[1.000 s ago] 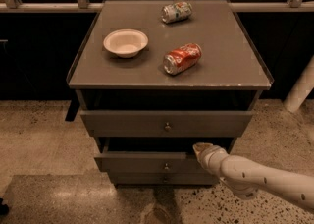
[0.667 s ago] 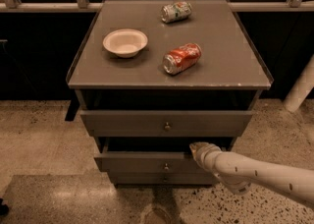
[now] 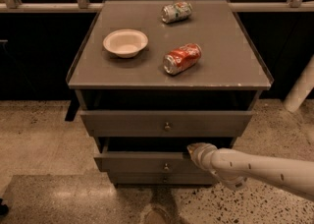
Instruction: Open middle drawer
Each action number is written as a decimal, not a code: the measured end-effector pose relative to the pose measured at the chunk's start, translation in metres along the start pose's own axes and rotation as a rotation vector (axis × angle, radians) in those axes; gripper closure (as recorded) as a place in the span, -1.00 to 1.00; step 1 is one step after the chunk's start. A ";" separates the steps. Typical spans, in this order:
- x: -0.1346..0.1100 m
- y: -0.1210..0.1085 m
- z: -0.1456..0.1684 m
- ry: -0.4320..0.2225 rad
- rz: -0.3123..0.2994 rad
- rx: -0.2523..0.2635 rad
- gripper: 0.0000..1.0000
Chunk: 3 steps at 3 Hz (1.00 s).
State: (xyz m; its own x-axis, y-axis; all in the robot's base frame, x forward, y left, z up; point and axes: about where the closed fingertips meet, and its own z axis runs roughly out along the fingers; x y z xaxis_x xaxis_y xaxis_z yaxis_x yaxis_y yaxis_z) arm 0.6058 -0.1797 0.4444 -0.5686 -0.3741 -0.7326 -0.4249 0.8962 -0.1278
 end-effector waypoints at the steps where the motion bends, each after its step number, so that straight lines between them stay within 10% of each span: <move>1: 0.007 0.001 0.009 0.047 -0.028 -0.017 1.00; 3: 0.019 0.003 -0.010 0.038 0.003 -0.047 1.00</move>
Offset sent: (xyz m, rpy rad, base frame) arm -0.0099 -0.0148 -0.0186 -0.0118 0.0779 0.0037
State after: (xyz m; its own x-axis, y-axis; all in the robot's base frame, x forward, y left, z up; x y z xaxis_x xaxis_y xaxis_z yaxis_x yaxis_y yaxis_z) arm 0.5864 -0.1864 0.4372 -0.5956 -0.3813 -0.7070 -0.4552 0.8854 -0.0941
